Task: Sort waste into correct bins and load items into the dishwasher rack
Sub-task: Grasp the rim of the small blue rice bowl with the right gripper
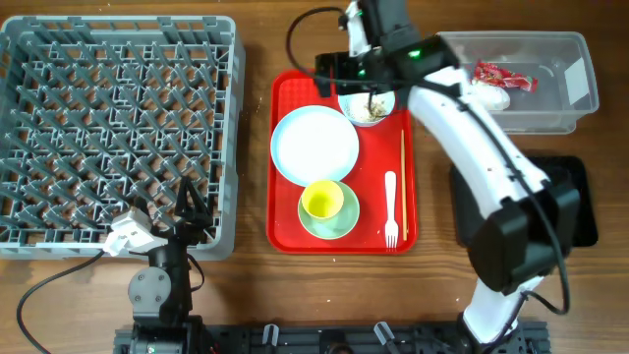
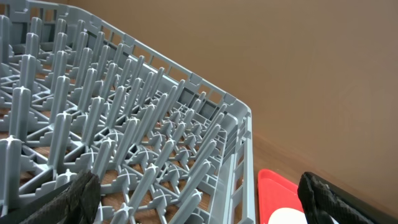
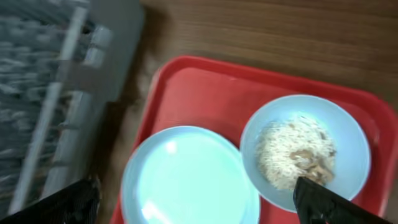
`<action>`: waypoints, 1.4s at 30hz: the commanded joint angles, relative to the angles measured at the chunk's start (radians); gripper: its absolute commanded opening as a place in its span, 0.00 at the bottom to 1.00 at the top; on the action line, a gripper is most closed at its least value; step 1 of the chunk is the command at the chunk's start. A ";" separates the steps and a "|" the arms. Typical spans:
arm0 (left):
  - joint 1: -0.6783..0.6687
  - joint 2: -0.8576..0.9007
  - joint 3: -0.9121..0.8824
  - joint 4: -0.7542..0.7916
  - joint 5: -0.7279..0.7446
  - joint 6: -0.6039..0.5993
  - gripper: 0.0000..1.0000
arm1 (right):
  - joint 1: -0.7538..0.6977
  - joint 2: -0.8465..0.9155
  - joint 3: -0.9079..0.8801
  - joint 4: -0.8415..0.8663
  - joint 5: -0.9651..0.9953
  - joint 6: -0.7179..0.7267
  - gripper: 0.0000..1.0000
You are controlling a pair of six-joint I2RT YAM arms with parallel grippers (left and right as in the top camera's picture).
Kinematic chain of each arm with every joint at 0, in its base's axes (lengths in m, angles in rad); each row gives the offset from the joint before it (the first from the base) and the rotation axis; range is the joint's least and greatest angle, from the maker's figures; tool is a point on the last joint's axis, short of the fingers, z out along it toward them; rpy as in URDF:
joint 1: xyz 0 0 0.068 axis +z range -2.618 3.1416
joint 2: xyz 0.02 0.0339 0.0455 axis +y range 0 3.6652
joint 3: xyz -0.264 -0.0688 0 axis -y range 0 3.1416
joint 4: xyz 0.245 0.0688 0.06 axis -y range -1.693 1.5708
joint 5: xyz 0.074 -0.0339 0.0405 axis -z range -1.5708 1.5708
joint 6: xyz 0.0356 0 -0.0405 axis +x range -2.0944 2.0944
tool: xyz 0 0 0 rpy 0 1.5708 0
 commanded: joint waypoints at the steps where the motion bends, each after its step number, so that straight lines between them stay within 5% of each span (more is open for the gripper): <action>1: 0.006 -0.008 -0.004 0.000 -0.013 0.008 1.00 | 0.038 0.108 -0.010 0.013 0.243 0.072 0.87; 7: 0.006 -0.008 -0.004 0.000 -0.013 0.008 1.00 | 0.040 0.228 -0.010 0.065 0.246 0.188 0.52; 16: 0.006 -0.008 -0.004 0.000 -0.013 0.008 1.00 | 0.046 0.307 -0.010 0.100 0.262 0.202 0.46; 22: 0.006 -0.008 -0.004 0.000 -0.013 0.008 1.00 | 0.046 0.323 -0.010 0.109 0.270 0.194 0.25; 31: 0.006 -0.008 -0.004 0.000 -0.013 0.008 1.00 | 0.046 0.353 -0.010 0.077 0.291 0.168 0.20; 33: 0.006 -0.008 -0.004 0.000 -0.013 0.008 1.00 | 0.046 0.352 -0.008 0.077 0.291 0.167 0.04; 42: 0.006 -0.008 -0.004 0.000 -0.013 0.008 1.00 | 0.046 0.309 0.061 -0.014 0.335 0.144 0.04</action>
